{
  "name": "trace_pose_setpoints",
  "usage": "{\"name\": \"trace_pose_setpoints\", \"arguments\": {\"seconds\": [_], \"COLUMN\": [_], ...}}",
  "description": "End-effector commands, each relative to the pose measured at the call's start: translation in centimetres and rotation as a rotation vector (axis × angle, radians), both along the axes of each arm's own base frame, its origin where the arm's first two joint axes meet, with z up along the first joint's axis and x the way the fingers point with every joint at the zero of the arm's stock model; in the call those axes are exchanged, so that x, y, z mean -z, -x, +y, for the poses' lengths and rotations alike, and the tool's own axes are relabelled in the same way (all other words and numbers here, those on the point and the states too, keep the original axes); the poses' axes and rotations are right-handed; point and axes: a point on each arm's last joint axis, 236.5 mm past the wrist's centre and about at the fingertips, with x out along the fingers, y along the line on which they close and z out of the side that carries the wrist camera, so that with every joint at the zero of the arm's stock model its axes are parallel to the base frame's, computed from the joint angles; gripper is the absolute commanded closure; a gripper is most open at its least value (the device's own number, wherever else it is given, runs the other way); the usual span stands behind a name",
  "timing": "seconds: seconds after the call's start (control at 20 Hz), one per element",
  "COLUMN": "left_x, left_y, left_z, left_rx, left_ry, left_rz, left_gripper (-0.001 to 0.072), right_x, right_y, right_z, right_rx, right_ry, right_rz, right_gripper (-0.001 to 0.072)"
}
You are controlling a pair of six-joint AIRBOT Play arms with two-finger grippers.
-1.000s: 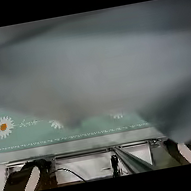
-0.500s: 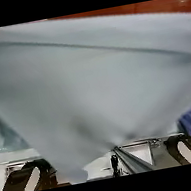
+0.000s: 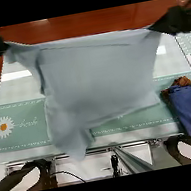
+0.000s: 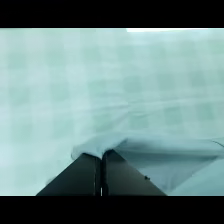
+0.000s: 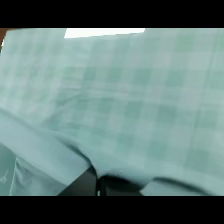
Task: Fold the shirts.
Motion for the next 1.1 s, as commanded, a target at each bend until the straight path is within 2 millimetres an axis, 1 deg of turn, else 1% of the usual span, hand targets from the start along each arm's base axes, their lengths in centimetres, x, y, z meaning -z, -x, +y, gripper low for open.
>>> {"name": "trace_pose_setpoints", "arguments": {"seconds": [0.0,0.1,0.2,0.3,0.35,0.4,0.45,0.5,0.55,0.6,0.65,0.75,0.8,0.85,0.9,0.95,1.0,1.05], "left_x": [5.6,6.0,7.1,8.9,9.8,10.6,11.3,11.7,12.0,12.6,13.8,16.8,17.8,18.4,18.9,19.2,19.5,20.0], "left_y": [-4.0,-5.5,-6.5,-6.5,-6.4,-6.1,-5.6,-5.2,-4.4,-3.2,-1.1,3.5,5.9,7.8,9.6,11.3,13.0,15.1], "left_z": [-1.6,-3.4,-4.4,-5.6,-6.2,-6.6,-7.1,-7.2,-7.2,-6.8,-5.9,-3.2,-2.5,-2.2,-1.7,-1.4,-0.8,0.0], "left_rx": [-0.06,-0.06,-0.058,-0.038,-0.026,-0.015,-0.002,0.007,0.018,0.043,0.105,0.12,0.125,0.116,0.099,0.084,0.083,0.078], "left_ry": [0.16,0.255,0.274,0.271,0.27,0.268,0.267,0.265,0.26,0.233,0.162,0.046,0.041,0.053,0.063,0.069,0.069,0.073], "left_rz": [0.098,0.084,0.084,0.127,0.155,0.181,0.211,0.237,0.269,0.321,0.393,0.596,0.689,0.75,0.784,0.795,0.792,0.804], "left_gripper": [0.0678,0.0678,0.0678,0.0678,0.0678,0.0677,0.0624,0.0334,0.0021,0.0005,0.0005,0.0005,0.0004,0.0004,0.0005,0.0005,0.0005,0.0005], "right_x": [6.0,7.7,8.7,9.4,9.8,10.3,10.5,10.6,10.5,10.5,10.6,11.8,12.6,13.7,14.9,15.6,16.0,16.4], "right_y": [-7.8,-11.0,-12.9,-14.0,-14.2,-14.3,-14.2,-13.9,-13.2,-12.0,-10.3,-5.4,-2.4,-0.2,1.6,2.7,3.6,4.5], "right_z": [-0.7,-1.0,-0.8,-0.4,-0.2,-0.1,-0.1,0.1,0.2,0.2,0.1,-0.5,-1.5,-2.9,-5.2,-6.9,-7.6,-7.5], "right_rx": [0.089,0.15,0.174,0.196,0.2,0.201,0.198,0.184,0.154,0.107,0.056,-0.06,-0.117,-0.131,-0.09,-0.026,0.027,0.062], "right_ry": [-0.113,-0.187,-0.253,-0.339,-0.36,-0.37,-0.37,-0.365,-0.359,-0.355,-0.357,-0.326,-0.24,-0.116,0.026,0.119,0.148,0.135], "right_rz": [0.083,0.11,0.124,0.148,0.163,0.178,0.187,0.193,0.201,0.229,0.283,0.45,0.524,0.57,0.593,0.584,0.559,0.54], "right_gripper": [0.0695,0.0695,0.0695,0.0694,0.0694,0.0678,0.047,0.0109,0.0082,0.0083,0.0085,0.0085,0.0085,0.0085,0.0085,0.0085,0.0085,0.0085]}}
